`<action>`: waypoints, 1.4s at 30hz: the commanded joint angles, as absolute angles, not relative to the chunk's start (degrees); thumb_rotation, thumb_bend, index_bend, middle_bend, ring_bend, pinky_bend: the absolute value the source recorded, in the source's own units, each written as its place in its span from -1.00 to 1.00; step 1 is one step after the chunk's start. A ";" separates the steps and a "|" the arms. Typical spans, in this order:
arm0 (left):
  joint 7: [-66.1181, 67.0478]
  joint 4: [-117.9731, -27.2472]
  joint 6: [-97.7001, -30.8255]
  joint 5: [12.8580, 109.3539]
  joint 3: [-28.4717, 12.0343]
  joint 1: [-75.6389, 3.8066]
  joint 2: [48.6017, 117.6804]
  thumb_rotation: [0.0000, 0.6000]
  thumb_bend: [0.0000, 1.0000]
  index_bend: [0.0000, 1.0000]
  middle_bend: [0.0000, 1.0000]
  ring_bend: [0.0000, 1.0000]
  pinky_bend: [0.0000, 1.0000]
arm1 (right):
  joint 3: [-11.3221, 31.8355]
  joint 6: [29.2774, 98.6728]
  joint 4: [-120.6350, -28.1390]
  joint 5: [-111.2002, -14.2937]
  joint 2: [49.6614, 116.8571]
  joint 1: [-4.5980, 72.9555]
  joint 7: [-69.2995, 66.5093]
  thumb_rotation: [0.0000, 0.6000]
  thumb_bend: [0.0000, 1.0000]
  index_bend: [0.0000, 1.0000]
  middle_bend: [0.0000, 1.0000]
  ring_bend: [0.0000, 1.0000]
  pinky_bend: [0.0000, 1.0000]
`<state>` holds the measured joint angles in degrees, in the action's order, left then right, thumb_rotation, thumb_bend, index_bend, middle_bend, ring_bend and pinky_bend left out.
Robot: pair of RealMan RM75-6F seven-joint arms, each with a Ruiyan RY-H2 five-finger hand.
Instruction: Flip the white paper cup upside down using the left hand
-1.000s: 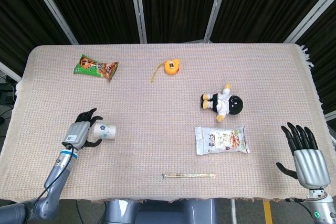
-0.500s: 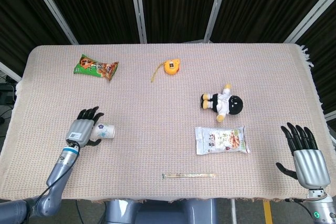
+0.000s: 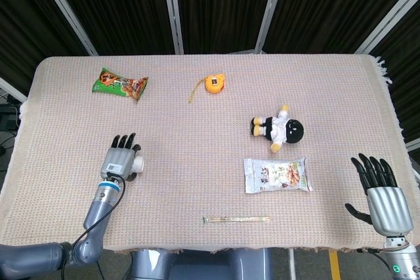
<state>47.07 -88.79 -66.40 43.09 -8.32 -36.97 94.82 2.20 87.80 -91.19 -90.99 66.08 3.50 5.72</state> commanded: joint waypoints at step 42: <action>-12.24 -77.42 -59.63 68.49 -9.38 -29.39 99.72 1.00 -0.67 -0.07 -1.00 -1.00 -1.00 | 2.02 87.62 -91.20 -91.14 66.40 3.57 6.52 1.00 -0.90 -1.00 -1.00 -1.00 -1.00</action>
<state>-10.89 -77.82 -59.62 67.74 -9.91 -30.14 100.58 2.04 87.61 -91.18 -91.10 66.40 3.57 6.47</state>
